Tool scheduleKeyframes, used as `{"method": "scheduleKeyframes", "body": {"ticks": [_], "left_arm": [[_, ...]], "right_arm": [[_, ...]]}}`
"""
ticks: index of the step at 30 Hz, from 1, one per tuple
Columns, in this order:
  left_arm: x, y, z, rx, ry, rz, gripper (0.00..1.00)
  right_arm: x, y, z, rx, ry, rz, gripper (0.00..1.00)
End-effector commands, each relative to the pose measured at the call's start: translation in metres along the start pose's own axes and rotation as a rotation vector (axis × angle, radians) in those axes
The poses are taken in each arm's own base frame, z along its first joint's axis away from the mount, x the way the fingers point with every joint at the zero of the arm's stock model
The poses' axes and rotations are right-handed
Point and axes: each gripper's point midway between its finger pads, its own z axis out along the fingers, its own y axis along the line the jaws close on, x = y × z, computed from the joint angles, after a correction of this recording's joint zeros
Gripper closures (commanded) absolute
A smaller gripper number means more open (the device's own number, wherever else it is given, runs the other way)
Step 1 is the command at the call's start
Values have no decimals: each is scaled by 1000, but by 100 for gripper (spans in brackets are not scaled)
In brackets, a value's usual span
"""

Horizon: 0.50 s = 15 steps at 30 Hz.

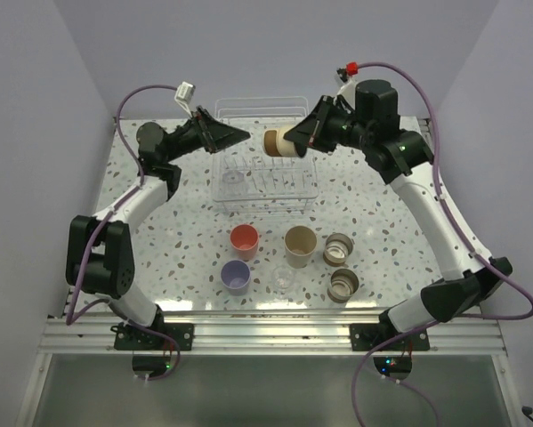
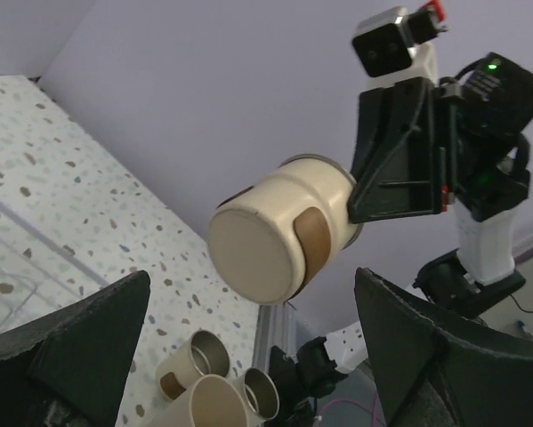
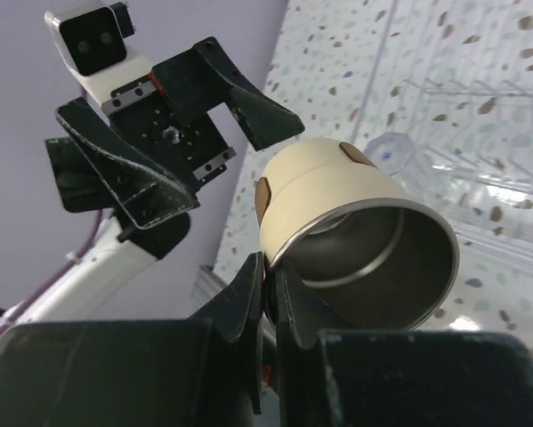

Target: Load the cups into the dish rack

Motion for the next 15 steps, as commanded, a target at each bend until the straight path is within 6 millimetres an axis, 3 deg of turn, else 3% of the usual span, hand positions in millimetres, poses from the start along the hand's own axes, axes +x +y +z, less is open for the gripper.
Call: {"method": "scheduleKeyframes", "body": {"ticks": [1, 7, 15], "left_arm": [[-1, -56, -7, 224, 11, 79, 0], [5, -62, -10, 268, 47, 63, 0], [7, -29, -3, 104, 76, 119, 0]], "right_arm": [[-9, 47, -6, -227, -19, 67, 100], [-8, 50, 2, -276, -16, 112, 100], [-12, 61, 1, -326, -25, 157, 100]]}}
